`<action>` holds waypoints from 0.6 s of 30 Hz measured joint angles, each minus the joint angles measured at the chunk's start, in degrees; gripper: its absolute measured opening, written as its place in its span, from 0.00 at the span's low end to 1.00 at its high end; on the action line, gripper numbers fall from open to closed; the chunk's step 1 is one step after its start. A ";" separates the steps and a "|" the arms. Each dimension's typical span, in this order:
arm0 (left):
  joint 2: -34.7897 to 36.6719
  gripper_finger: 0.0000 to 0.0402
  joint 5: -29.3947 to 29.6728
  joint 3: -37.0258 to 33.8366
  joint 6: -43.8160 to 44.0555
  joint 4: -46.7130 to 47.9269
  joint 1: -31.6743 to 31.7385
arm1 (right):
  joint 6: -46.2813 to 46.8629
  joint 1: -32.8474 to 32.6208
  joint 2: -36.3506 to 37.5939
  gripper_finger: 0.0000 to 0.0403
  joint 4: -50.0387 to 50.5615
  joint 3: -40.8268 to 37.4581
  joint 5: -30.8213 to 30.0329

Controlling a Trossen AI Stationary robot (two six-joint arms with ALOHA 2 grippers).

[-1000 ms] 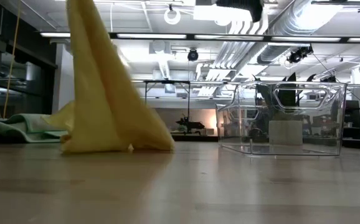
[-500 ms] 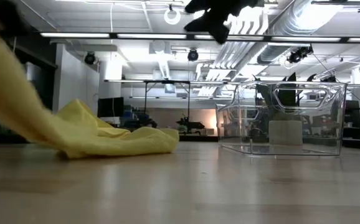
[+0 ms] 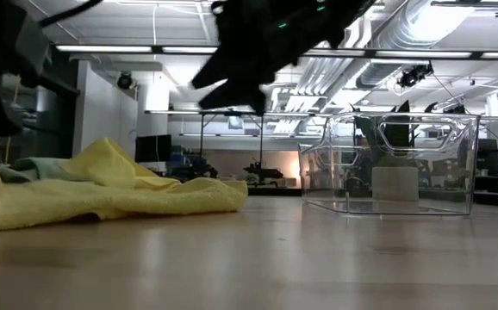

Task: Fold microfiber towels
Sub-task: Prepare the middle yellow microfiber towel

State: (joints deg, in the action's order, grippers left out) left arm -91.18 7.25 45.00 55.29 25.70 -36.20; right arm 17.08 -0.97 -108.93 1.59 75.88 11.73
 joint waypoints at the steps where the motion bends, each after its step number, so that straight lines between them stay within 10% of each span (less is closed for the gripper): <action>1: 0.00 0.00 0.14 -0.74 -0.35 1.34 0.15 | -0.12 -0.06 -1.87 0.45 -0.83 1.70 -0.68; 18: -0.33 0.00 3.45 -4.62 -3.46 -4.82 -2.56 | -12.23 -0.48 -27.44 0.45 21.60 30.84 -7.71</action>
State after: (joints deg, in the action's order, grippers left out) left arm -91.50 10.70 40.38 51.84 20.89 -38.76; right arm 4.86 -1.45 -136.36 23.19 106.72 4.02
